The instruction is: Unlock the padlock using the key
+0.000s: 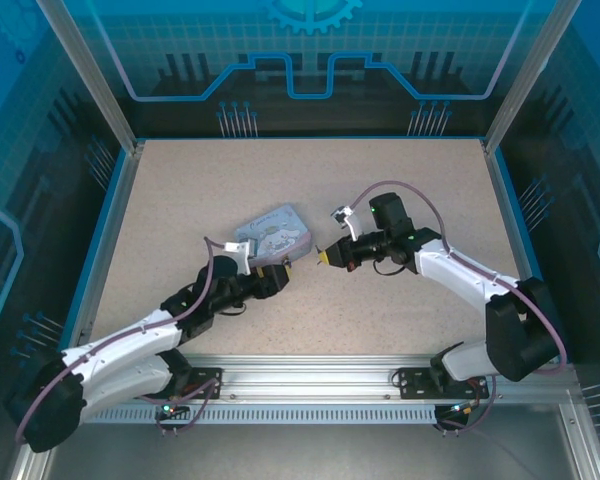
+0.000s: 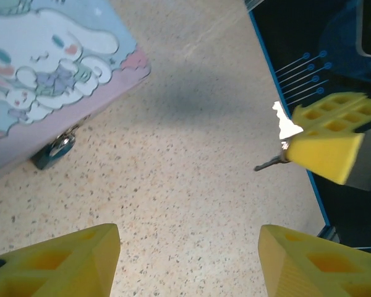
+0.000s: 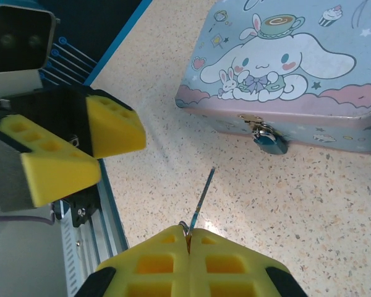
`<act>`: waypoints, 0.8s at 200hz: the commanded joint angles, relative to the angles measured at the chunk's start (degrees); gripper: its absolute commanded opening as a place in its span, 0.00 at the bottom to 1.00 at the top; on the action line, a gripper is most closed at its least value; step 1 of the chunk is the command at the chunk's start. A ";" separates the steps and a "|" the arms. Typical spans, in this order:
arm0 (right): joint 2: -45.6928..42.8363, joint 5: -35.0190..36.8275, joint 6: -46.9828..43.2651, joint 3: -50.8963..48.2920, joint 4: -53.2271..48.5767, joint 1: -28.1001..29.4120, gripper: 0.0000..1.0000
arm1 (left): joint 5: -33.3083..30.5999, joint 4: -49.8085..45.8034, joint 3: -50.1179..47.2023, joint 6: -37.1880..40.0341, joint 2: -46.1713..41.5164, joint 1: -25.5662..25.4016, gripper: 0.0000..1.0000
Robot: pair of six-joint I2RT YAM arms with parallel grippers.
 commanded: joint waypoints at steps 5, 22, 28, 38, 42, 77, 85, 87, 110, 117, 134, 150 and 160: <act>0.82 -2.38 -5.21 0.63 -0.95 0.39 0.03 | -1.11 9.58 0.65 -1.98 1.47 -0.38 0.65; 2.45 -2.53 -7.06 0.89 -2.00 0.39 0.04 | -1.71 9.56 1.13 -2.72 2.42 -0.42 0.66; 3.00 -2.62 -7.78 1.05 -2.28 0.39 0.04 | -1.86 9.72 1.01 -3.00 2.72 -0.43 0.66; 3.64 -2.65 -8.81 1.09 -2.53 0.48 0.04 | -2.04 9.96 0.77 -3.56 3.24 -0.50 0.66; 3.69 -2.62 -9.15 1.00 -2.38 0.50 0.04 | -1.99 10.14 0.59 -3.77 3.42 -0.53 0.66; 4.03 -5.89 -11.89 0.63 -1.66 0.66 0.04 | -0.56 15.27 0.17 -4.68 5.07 -0.88 0.67; 4.30 -7.59 -12.16 0.67 -1.19 0.69 0.04 | 0.05 16.97 0.52 -4.86 5.82 -1.03 0.67; 4.30 -8.04 -12.17 0.64 -1.03 0.73 0.04 | 0.24 17.47 0.58 -4.84 6.06 -1.11 0.67; 4.16 -13.19 -11.85 -1.11 1.84 1.15 0.04 | 2.16 22.56 2.28 -5.44 9.03 -1.61 0.66; 3.84 -13.81 -11.66 -1.44 2.73 1.43 0.04 | 2.72 23.93 2.86 -5.77 10.10 -1.76 0.66; 2.71 -14.42 -11.40 -2.05 4.12 2.10 0.04 | 3.72 25.74 4.41 -6.17 12.72 -2.17 0.66; 2.07 -15.12 -10.94 -2.23 4.98 2.14 0.04 | 4.07 26.35 5.69 -5.82 14.58 -2.61 0.66; 2.02 -15.18 -10.88 -2.13 4.69 2.08 0.04 | 4.33 27.02 6.12 -5.67 15.50 -2.81 0.65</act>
